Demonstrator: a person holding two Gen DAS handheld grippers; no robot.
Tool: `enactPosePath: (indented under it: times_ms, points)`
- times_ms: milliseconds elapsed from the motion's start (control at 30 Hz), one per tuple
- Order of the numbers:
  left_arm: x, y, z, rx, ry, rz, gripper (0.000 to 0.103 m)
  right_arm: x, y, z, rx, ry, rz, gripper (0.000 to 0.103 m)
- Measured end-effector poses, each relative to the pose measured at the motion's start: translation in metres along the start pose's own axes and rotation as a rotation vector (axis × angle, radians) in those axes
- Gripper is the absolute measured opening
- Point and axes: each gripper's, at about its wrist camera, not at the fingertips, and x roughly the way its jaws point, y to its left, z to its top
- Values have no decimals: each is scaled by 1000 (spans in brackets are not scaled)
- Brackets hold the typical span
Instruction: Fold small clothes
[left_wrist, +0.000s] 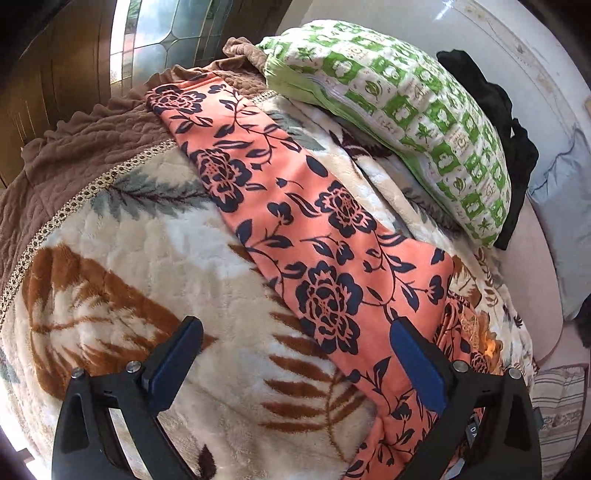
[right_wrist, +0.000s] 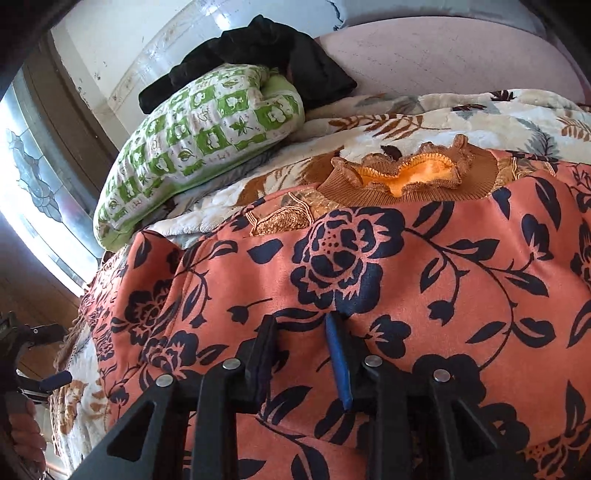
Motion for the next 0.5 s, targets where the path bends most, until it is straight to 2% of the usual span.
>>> enactPosePath:
  times_ms: [100,233,267,367,433,467,500]
  points:
    - [-8,22,21,-29,-32,36,101,-2,3,-2,-17,-14,-12,33]
    - [-9,57,72,-70,-31,72,101,-4,-8,-3,44,-27,62,33]
    - [-7,66,84,-81,-19,67,101,-5,-10,-2,50,-29,71,33]
    - [12,86,111,-131,65,-18,101,-5,-10,-2,53,-32,79,32]
    - [26,97,116,-183,112,-52,87,-5,-12,-2,64,-34,93,32]
    - [33,101,118,-203,133,-84,73,-6,-14,-3,69,-36,100,32]
    - [39,105,120,-222,148,-104,66,-6,-15,-3,73,-37,105,32]
